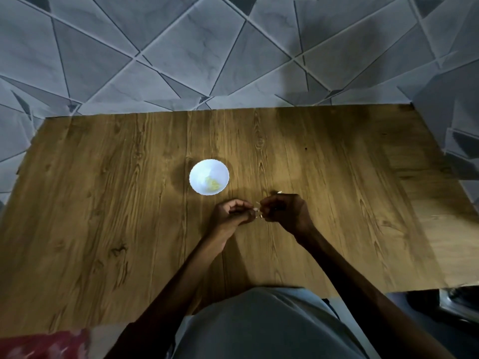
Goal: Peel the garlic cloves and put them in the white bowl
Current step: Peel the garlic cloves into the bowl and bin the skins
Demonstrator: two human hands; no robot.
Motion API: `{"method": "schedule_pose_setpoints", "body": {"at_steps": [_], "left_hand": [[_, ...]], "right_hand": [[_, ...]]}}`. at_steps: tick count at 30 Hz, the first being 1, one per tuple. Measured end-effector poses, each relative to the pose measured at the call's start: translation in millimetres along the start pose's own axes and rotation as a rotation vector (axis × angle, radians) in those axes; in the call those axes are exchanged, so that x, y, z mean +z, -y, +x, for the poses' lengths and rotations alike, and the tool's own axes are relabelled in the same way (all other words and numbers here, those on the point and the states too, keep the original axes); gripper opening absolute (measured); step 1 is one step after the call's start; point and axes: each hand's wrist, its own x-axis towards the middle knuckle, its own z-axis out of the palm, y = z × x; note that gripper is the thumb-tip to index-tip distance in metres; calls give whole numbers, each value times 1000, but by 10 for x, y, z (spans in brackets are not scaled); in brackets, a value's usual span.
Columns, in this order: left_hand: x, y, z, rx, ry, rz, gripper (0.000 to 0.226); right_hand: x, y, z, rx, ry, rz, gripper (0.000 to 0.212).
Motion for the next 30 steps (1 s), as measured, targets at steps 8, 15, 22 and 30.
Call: {"method": "schedule_pose_setpoints", "body": {"at_steps": [8,15,22,30], "left_hand": [[10,-14,-21,2,19,15,19],[-12,-26,-22,-5,17,45,23],[9,-24,-24,-14,20,43,22],[-4,-133,-51,113,32,118,22]], "right_hand": [[22,53,-46,99,-57,76,6],[17,-13,-26,42,-52,-72,10],[-20,41,-37,-18,116,77,20],[-20,119,-23,21,73,197,14]]}}
